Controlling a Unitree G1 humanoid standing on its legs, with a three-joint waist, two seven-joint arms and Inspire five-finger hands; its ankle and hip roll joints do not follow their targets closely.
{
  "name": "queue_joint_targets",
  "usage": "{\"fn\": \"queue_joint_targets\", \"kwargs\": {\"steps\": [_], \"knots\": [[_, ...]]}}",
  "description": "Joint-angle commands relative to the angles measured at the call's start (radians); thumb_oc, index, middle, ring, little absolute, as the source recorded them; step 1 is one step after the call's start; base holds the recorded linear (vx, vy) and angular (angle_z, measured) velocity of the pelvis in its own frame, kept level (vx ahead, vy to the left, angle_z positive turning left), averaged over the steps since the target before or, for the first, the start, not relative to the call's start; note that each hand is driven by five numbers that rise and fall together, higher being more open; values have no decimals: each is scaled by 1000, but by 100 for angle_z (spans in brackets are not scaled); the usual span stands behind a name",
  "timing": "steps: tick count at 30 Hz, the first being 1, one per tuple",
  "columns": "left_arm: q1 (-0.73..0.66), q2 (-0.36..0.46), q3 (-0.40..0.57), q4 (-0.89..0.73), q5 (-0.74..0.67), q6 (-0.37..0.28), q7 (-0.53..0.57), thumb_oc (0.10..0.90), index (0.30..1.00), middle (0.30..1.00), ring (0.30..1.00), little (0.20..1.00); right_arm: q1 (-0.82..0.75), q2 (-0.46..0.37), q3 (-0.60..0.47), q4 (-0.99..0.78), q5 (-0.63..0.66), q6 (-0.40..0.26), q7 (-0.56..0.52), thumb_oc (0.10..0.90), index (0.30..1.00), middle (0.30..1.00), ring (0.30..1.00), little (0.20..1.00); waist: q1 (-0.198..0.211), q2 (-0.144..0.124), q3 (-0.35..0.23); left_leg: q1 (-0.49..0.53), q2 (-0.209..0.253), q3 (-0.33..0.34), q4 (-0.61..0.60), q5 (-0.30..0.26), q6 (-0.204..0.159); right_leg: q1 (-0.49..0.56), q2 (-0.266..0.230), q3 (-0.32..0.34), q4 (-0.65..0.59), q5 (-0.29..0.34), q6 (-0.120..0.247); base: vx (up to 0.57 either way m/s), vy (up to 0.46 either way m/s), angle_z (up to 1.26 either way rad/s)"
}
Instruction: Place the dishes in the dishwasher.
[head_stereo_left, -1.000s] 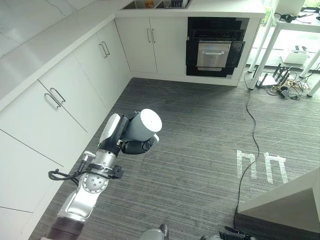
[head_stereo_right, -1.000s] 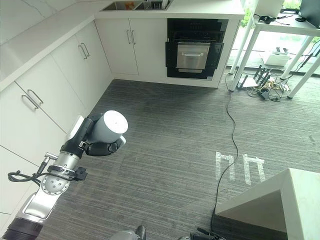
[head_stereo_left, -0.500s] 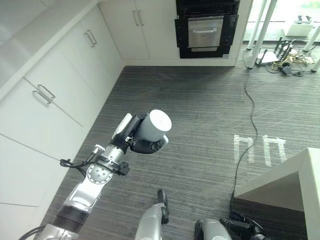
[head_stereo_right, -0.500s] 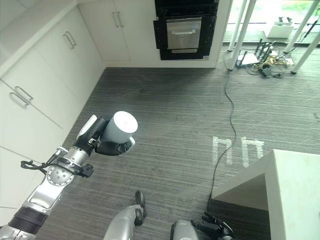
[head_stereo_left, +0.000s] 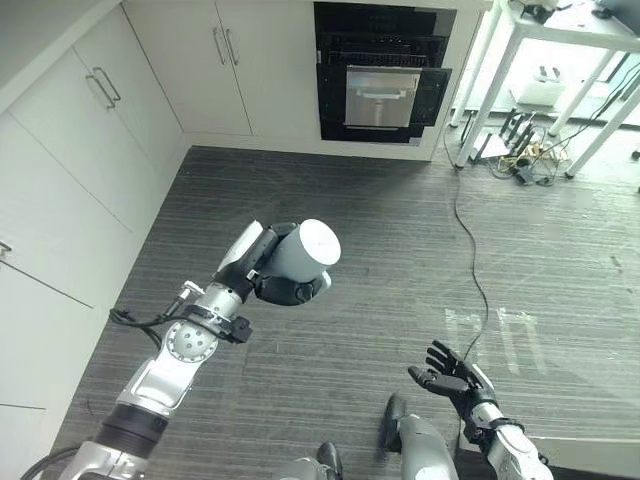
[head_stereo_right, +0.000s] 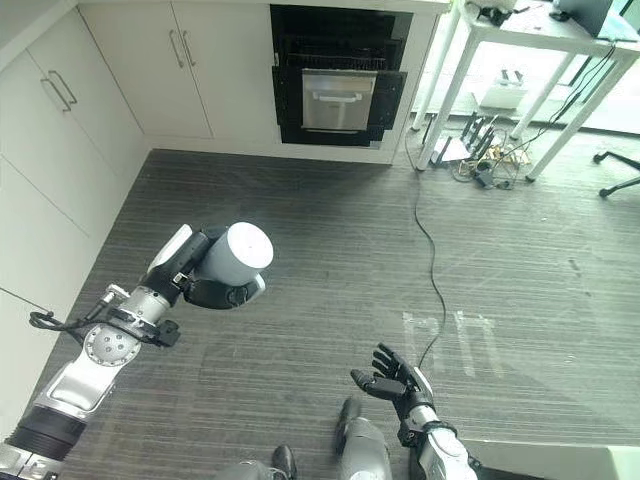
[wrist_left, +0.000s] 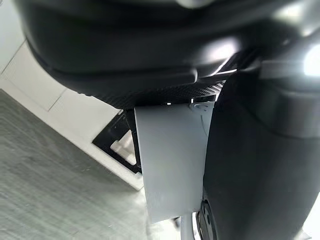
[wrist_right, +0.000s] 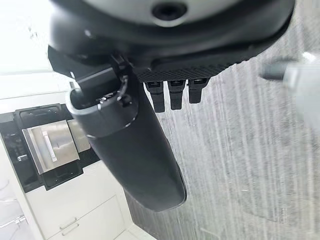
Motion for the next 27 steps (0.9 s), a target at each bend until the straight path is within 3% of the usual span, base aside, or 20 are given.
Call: {"fn": "queue_joint_targets", "kwargs": {"steps": [1,4,5,6,7,8,10,11,12,13,15,17,19,21,27], "knots": [[-77,18,80,-122,-13,-120,35,400,300,300,300,300,16,-40,-27,-54,2,-58,8,800,900,900,900,900,-14,11,-37,-71,72,-95,126,-158,-17,214,80,-10,-114,72,60,440,-335,6],[-38,4,66,-123,18,-137,64,400,300,300,300,300,28,-53,-22,-74,14,-25,-8,800,900,900,900,900,-28,-6,-72,30,92,-107,126,-166,-46,268,125,9,-114,26,17,525,-370,36],[-27,-7,69,-135,32,-127,71,400,300,300,300,300,27,-62,-18,-75,6,-18,-8,800,900,900,900,900,-26,-10,-79,60,102,-93,135,-136,-63,285,131,-1,-114,8,-3,499,-351,6],[-19,-20,75,-147,37,-115,76,400,300,300,300,300,23,-75,-14,-73,1,-17,-1,800,900,900,900,900,-24,1,-77,40,144,-89,271,-81,-97,315,159,-11,-114,-20,-34,362,-270,-51],[-15,-23,77,-152,37,-110,78,400,300,300,300,300,22,-80,-13,-72,-2,-18,3,800,900,900,900,900,-23,4,-77,25,151,-94,322,-59,-107,322,167,-13,-114,-28,-44,342,-268,-73],[-4,-27,87,-162,35,-98,82,400,300,300,300,300,21,-94,-11,-66,-15,-23,15,800,900,900,900,900,-17,11,-76,-28,173,-103,443,-1,-126,346,188,-19,-114,-53,-71,259,-217,-81],[-3,-30,99,-164,21,-91,79,400,300,300,300,300,19,-107,-10,-56,-38,-32,19,800,900,900,900,900,-13,16,-69,-141,218,-116,631,72,-138,378,212,-27,-114,-85,-110,263,-230,-81],[-13,-29,100,-157,9,-92,75,400,300,300,300,300,21,-117,-10,-55,-30,-36,19,800,900,900,900,900,-7,17,-55,-234,213,-141,687,92,-130,404,224,-23,-114,-97,-125,320,-106,-70],[-24,-23,102,-145,-3,-92,76,400,300,300,300,300,14,-127,-11,-36,-26,-45,34,800,900,900,900,900,6,25,-38,-273,156,-136,600,71,-107,435,239,-11,-114,-112,-123,387,0,-41],[-26,-20,102,-137,-10,-92,82,400,300,300,300,300,4,-126,-8,-22,-41,-50,40,800,900,900,900,900,9,29,-33,-248,142,-102,473,69,-95,451,245,-10,-114,-125,-117,414,88,-54],[-25,-22,99,-128,-15,-98,87,400,300,300,300,300,0,-122,-6,-14,-51,-47,34,800,900,900,900,900,7,36,-35,-220,149,-60,268,104,-92,471,257,-15,-114,-143,-111,309,127,-52],[-24,-27,90,-127,-18,-99,91,400,300,300,300,300,5,-120,0,-17,-51,-41,20,800,900,900,900,900,14,51,-35,-230,147,-97,126,138,-106,497,276,-6,-114,-159,-105,314,173,-54],[-6,-46,95,-130,-9,-108,78,400,300,300,300,300,21,-116,11,-22,-52,-38,2,800,900,900,900,900,26,81,-49,-328,219,-177,126,146,-143,524,309,6,-114,-182,-100,504,317,-60],[6,-57,110,-120,-3,-118,76,400,300,300,300,300,31,-120,16,-23,-53,-35,-6,800,900,900,900,900,31,77,-63,-343,261,-199,126,163,-156,538,296,11,-114,-197,-94,472,343,-33],[-23,-49,124,-100,18,-99,64,400,300,300,300,300,61,-110,-14,-26,-7,-2,-8,800,900,900,900,900,20,75,-102,-280,248,-167,126,98,-136,574,255,-22,-114,-215,-78,311,346,-15]]}}
